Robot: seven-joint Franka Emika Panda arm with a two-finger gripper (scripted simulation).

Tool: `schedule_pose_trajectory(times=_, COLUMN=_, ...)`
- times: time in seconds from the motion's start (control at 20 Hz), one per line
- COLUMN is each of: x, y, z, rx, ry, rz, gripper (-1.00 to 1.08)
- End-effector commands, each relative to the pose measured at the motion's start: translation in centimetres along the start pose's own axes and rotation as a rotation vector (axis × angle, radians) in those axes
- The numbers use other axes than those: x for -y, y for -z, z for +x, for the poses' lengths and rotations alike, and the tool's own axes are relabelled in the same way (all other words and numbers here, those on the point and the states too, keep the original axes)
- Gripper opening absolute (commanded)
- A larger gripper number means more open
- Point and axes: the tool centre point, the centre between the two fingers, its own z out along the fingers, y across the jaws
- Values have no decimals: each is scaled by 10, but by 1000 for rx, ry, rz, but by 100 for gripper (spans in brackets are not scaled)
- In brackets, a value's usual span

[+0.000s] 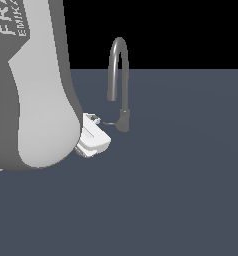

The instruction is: Turn on the faucet by rotating a designated handle.

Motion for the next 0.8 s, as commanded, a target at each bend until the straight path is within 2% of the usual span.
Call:
schedule_pose_trajectory(times=0.0, x=3, y=-6, z=7, rx=6, ry=41, rz=-41, gripper=-100)
schedule_pose_trajectory(times=0.75, x=21, y=-46, z=45, rx=41, ry=284, rz=-270, gripper=-100)
